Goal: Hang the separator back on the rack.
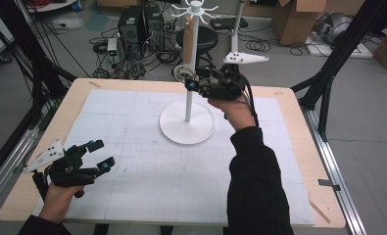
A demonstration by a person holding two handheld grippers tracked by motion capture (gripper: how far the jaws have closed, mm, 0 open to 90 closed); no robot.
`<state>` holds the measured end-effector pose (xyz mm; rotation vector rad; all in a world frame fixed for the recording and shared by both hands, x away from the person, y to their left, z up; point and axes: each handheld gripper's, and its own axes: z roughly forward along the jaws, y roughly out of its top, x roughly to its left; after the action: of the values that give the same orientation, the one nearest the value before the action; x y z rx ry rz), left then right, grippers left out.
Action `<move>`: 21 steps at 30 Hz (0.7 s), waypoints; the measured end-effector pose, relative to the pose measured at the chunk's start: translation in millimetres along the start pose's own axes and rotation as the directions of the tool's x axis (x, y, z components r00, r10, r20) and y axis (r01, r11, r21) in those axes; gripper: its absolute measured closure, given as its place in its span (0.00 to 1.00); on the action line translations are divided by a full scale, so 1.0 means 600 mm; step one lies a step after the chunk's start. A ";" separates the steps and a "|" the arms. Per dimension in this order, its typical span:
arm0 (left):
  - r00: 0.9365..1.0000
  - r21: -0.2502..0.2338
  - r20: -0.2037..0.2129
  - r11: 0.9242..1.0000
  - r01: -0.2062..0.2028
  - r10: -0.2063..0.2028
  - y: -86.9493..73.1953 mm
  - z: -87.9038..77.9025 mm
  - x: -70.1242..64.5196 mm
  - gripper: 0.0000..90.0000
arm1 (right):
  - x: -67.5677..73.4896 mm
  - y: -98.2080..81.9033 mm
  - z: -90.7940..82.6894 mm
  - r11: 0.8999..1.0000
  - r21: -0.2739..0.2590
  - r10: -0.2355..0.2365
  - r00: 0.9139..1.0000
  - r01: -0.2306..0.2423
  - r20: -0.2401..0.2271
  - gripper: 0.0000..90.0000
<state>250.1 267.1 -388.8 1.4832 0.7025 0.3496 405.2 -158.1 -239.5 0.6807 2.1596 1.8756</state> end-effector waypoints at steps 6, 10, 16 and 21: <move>1.000 0.019 -0.009 1.000 0.001 -0.001 -0.003 0.002 0.002 0.20 | 0.025 -0.057 -0.037 0.999 0.044 -0.031 0.997 0.027 0.076 0.23; 1.000 0.018 -0.011 1.000 -0.002 0.002 -0.004 0.002 0.001 0.20 | 0.039 -0.094 -0.065 0.998 0.050 -0.045 0.992 0.039 0.115 0.21; 1.000 0.018 -0.018 1.000 -0.003 0.003 -0.004 0.001 0.003 0.19 | 0.065 -0.143 -0.115 0.998 0.035 -0.058 0.983 0.053 0.172 0.19; 1.000 0.005 -0.019 1.000 0.005 -0.005 -0.004 0.001 0.002 0.19 | 0.081 -0.188 -0.161 0.999 0.019 -0.050 0.968 0.047 0.245 0.19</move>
<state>250.9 266.9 -391.6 1.4846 0.7221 0.3583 296.5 -230.7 -325.4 0.8076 2.0146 1.6571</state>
